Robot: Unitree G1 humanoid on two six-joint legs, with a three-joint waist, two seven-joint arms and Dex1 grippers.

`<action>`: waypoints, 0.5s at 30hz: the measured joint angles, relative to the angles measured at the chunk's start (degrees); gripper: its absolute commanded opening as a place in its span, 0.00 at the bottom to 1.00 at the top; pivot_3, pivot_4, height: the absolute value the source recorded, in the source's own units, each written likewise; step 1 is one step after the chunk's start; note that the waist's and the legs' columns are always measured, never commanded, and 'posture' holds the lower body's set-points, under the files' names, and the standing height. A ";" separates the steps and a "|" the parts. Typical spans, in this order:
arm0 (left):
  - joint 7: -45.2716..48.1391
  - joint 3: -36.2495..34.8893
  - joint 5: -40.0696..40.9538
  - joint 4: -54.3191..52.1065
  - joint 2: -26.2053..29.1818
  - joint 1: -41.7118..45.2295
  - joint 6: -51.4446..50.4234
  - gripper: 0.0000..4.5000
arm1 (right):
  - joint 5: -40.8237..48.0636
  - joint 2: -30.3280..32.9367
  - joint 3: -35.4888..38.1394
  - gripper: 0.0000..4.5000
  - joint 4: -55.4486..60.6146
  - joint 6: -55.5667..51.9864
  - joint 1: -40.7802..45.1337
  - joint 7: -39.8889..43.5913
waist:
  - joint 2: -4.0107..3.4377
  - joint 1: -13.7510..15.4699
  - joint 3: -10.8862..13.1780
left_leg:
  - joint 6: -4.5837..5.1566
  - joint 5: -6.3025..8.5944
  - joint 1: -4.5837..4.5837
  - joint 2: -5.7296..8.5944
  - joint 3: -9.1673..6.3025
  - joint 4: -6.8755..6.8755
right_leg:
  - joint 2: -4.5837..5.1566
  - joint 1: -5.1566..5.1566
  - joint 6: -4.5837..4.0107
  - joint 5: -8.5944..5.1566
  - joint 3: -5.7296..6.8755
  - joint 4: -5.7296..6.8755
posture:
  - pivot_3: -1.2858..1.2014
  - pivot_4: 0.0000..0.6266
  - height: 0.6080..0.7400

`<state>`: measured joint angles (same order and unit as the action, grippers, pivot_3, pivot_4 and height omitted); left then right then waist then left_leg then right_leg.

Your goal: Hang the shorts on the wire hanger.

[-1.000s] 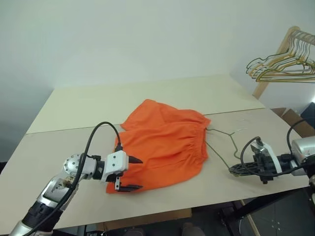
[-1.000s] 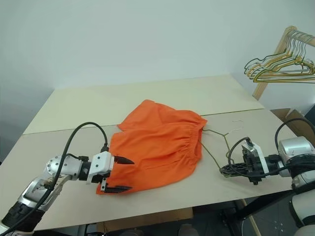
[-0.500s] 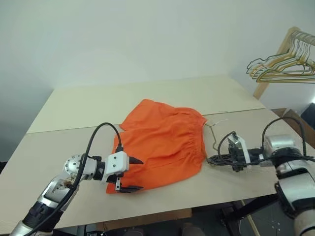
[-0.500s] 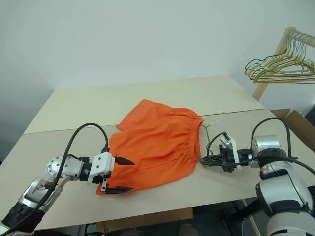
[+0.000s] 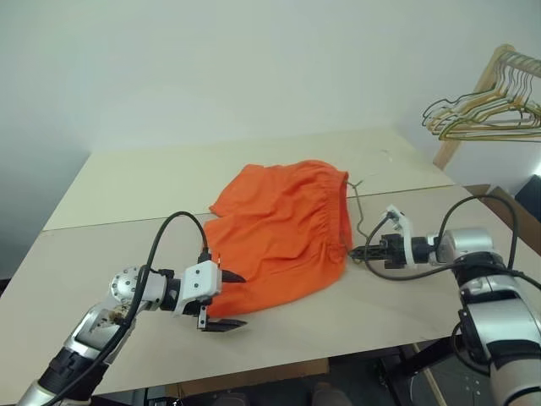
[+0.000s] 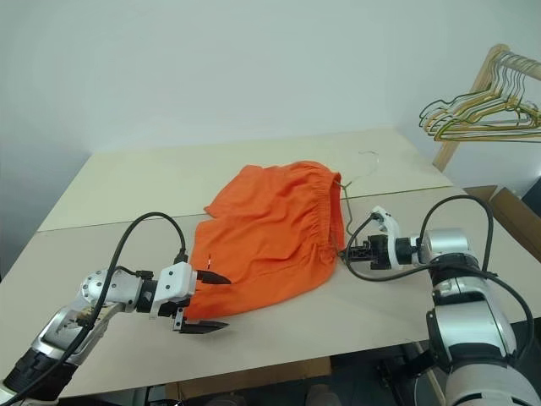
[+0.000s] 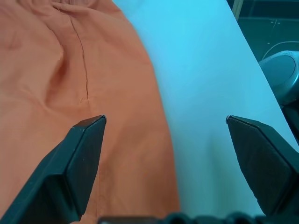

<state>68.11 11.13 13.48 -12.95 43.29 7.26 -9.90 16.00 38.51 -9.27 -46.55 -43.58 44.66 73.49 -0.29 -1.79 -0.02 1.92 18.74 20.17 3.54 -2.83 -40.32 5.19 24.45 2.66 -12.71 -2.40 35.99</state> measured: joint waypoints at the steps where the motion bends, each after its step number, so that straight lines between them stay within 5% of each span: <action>1: 0.00 -0.01 0.01 0.00 0.00 0.00 0.00 0.99 | -0.60 0.47 0.00 0.00 2.19 1.98 -1.05 -0.32 | 0.00 -0.03 0.00 | 0.00 0.00 0.00 0.00 -0.01 0.00 | -0.01 0.00 0.00 0.00 0.00 0.01 | 0.50 0.00 1.00; 9: -0.30 -4.67 4.30 0.69 -1.03 4.36 -0.36 0.99 | -7.01 4.71 0.82 0.00 20.75 22.58 -7.90 -5.35 | 0.01 -0.42 0.01 | -0.05 -0.03 -0.04 -0.03 -0.01 0.00 | -0.08 -0.02 0.00 0.00 0.01 0.04 | 0.50 0.00 1.00; 15: -1.58 -14.91 15.68 4.55 -2.75 18.23 -3.75 0.99 | -12.30 8.56 -0.20 0.00 32.67 32.18 -10.99 -5.54 | 0.07 -0.63 0.04 | -0.07 -0.05 -0.02 -0.02 0.00 -0.02 | -0.11 0.00 0.00 0.00 0.03 0.02 | 0.49 0.00 1.00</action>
<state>66.53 -3.79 29.16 -8.40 40.55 25.49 -13.66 3.70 47.06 -9.47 -13.88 -11.40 33.67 67.95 -0.22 -2.41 0.02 1.85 18.69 20.16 3.52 -2.83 -40.34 5.08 24.45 2.65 -12.71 -2.37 36.02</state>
